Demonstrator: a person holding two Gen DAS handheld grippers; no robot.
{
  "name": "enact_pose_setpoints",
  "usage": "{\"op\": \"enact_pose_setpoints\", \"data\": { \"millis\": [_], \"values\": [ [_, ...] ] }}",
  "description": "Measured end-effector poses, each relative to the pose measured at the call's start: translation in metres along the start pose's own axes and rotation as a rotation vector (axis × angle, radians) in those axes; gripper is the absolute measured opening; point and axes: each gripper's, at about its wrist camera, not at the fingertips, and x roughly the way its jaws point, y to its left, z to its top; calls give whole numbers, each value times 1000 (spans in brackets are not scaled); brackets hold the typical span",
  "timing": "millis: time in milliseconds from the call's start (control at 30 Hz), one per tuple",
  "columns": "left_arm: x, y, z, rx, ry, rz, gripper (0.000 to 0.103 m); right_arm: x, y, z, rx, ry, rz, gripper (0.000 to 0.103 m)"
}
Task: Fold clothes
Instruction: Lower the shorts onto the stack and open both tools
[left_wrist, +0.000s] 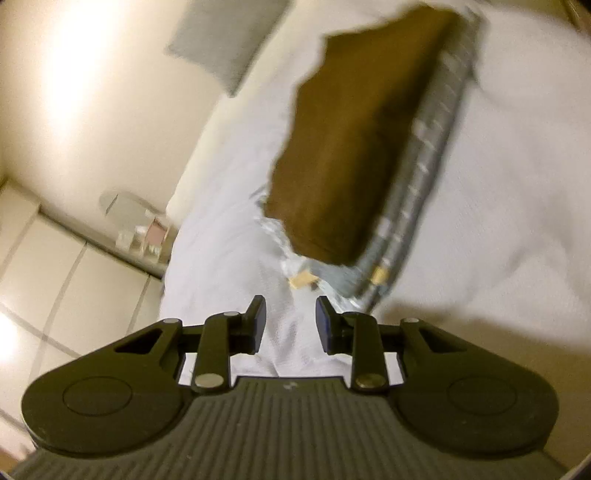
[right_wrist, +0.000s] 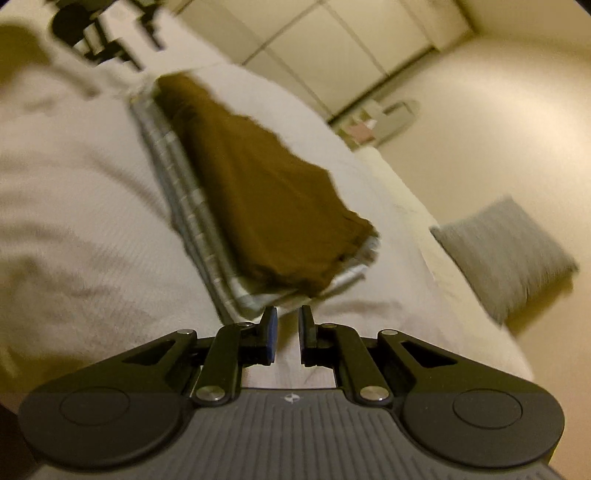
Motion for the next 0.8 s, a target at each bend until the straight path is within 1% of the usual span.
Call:
{"op": "enact_pose_setpoints", "data": {
  "millis": [100,133,167,200,233,333,367,433,467,600,700,767,800],
  "values": [
    [2,6,17,-74,-34,-13,27,-6,-10,10,96,-32,23,9],
    [1,6,19,-95,-45,-22,27,-8,-12,14,118,-45,30,9],
    [-2,5,16,-110,-55,-27,27,-5,-13,18,164,-49,48,10],
    [4,5,23,-129,-65,-34,27,-2,-15,22,209,-52,67,10],
    [3,12,22,-150,-70,-42,27,1,-17,26,254,-56,85,11],
    [22,19,29,-262,-58,-103,27,10,-21,39,391,-67,141,11],
    [29,19,30,-301,-45,-130,24,13,-23,43,436,-71,159,12],
    [34,8,24,-304,-26,-150,22,19,-26,51,525,-77,195,12],
    [31,3,16,-301,-21,-152,22,24,-24,50,528,-62,201,12],
    [29,-1,8,-327,-15,-160,22,43,-16,44,546,-6,226,12],
    [30,5,13,-359,-10,-162,22,45,-14,40,576,6,235,13],
    [25,12,11,-430,4,-162,27,40,-18,40,600,3,228,14],
    [21,16,9,-478,16,-162,28,34,-19,39,611,-4,223,17]
  ]
}}
